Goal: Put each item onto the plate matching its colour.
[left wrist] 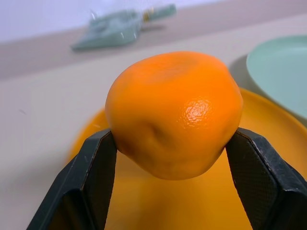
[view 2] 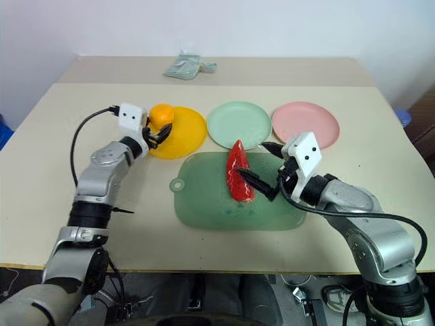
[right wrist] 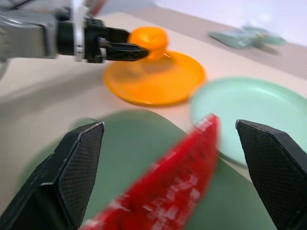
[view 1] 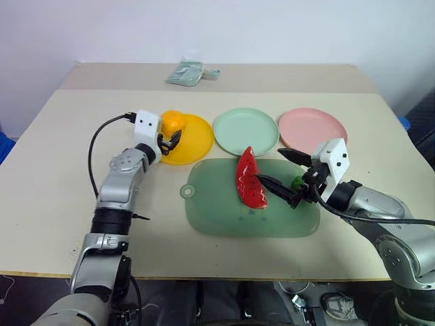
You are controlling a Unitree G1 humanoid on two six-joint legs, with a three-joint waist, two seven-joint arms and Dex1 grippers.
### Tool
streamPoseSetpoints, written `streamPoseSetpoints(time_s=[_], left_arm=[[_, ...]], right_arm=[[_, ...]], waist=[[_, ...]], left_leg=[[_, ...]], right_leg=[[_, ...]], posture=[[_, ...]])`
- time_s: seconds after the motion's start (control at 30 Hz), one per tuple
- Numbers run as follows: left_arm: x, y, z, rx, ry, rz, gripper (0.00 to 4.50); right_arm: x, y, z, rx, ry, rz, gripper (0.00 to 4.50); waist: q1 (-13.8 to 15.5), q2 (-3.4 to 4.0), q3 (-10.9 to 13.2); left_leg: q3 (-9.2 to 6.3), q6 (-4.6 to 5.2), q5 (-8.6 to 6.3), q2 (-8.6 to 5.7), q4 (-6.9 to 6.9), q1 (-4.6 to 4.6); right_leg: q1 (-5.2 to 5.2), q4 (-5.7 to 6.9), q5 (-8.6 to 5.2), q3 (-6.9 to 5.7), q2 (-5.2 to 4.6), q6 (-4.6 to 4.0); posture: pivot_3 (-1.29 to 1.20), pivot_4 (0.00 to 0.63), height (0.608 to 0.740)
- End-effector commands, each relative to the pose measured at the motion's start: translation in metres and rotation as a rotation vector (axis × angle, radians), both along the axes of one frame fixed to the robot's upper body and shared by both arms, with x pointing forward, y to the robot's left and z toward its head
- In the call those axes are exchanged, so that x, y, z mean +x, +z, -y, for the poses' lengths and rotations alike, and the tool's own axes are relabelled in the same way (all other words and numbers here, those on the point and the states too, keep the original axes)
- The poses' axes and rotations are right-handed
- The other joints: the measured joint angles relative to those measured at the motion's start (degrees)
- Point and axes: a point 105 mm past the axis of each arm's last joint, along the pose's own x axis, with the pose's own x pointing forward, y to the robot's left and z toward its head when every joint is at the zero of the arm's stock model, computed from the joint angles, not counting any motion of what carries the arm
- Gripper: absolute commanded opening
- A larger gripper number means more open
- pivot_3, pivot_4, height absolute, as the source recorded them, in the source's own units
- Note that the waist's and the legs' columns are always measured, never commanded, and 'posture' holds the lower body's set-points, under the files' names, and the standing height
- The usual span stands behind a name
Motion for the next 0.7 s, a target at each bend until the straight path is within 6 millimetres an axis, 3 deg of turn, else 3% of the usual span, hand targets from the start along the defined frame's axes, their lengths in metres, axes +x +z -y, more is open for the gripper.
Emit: streamPoseSetpoints(time_s=[0.03, 0.2, 0.33, 0.57, 0.7], left_arm=[[0.001, 0.013, 0.002, 0.011, -0.024, 0.046, 4.47], [-0.014, 0.018, 0.003, 0.052, -0.124, 0.114, 4.47], [-0.03, 0.022, 0.0, 0.04, -0.203, 0.15, 4.47], [-0.058, 0.025, -0.001, 0.014, -0.321, 0.165, 4.47], [-0.067, 0.019, 0.001, 0.051, -0.355, 0.157, 4.47]], right_arm=[[-0.005, 0.012, 0.002, -0.003, 0.011, 0.021, 4.5], [-0.001, 0.014, -0.008, -0.085, -0.035, 0.028, 4.5], [0.003, 0.02, -0.02, -0.021, -0.044, 0.019, 4.5], [0.018, 0.003, -0.051, -0.057, -0.105, -0.166, 4.5], [0.028, -0.01, -0.053, -0.157, -0.209, -0.23, 4.5]], waist=[[-0.2, 0.0, 0.0], [-0.4, 0.0, 0.0], [-0.3, 0.0, 0.0], [-0.4, 0.01, 0.0], [-0.7, 0.01, 0.0]], left_leg=[[0.01, -0.04, 0.02, 0.02, 0.0, 0.0], [0.0, -0.05, 0.03, 0.05, 0.0, 0.01], [-0.01, -0.11, 0.06, 0.08, -0.02, 0.01], [-0.02, -0.1, 0.06, 0.08, -0.03, -0.04], [-0.02, -0.1, 0.06, 0.07, -0.03, -0.09]], right_leg=[[-0.02, 0.02, 0.0, 0.02, 0.03, 0.0], [-0.02, 0.03, 0.0, 0.05, 0.04, 0.0], [-0.05, 0.04, -0.01, 0.05, 0.03, -0.01], [-0.08, 0.04, -0.01, 0.02, -0.08, -0.03], [-0.14, 0.05, -0.01, 0.02, -0.09, -0.03]], posture=[[0.0, 0.15, 0.74], [0.0, 0.15, 0.74], [0.0, 0.15, 0.74], [0.0, 0.15, 0.74], [0.0, 0.15, 0.74]])
